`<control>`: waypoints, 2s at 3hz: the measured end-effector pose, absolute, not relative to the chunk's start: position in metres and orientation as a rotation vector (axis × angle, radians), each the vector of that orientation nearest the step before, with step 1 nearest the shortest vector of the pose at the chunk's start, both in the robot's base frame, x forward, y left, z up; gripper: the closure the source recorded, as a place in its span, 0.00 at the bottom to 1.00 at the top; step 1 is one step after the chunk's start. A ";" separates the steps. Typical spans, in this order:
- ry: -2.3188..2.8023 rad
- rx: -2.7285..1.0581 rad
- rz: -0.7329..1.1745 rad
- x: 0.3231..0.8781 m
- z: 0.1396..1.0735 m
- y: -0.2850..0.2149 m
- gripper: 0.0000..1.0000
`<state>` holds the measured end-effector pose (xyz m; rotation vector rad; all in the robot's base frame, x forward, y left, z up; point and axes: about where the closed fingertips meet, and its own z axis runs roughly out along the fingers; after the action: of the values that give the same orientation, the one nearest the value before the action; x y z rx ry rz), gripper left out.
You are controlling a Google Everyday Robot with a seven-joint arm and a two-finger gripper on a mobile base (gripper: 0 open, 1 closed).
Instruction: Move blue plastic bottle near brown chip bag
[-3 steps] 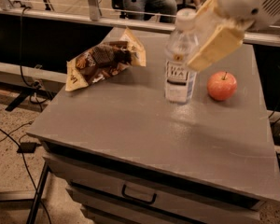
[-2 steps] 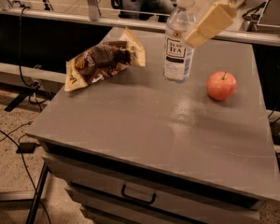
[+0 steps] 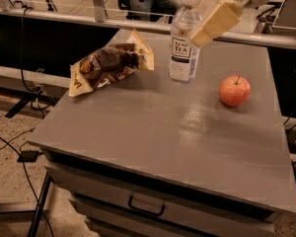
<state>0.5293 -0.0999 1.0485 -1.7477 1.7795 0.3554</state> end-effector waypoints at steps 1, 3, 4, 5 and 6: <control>1.777 -1.745 0.376 0.547 1.041 -0.094 1.00; 1.794 -1.690 0.492 0.581 1.008 -0.093 1.00; 1.786 -1.652 0.542 0.593 0.993 -0.092 1.00; 1.785 -1.633 0.561 0.602 0.980 -0.090 1.00; 1.801 -1.618 0.569 0.609 0.967 -0.090 0.86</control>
Offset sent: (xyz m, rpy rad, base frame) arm 0.0548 0.0051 -0.0396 0.0574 0.0967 0.0050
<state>0.6095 -0.0900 0.9667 -1.6179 1.8007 0.5689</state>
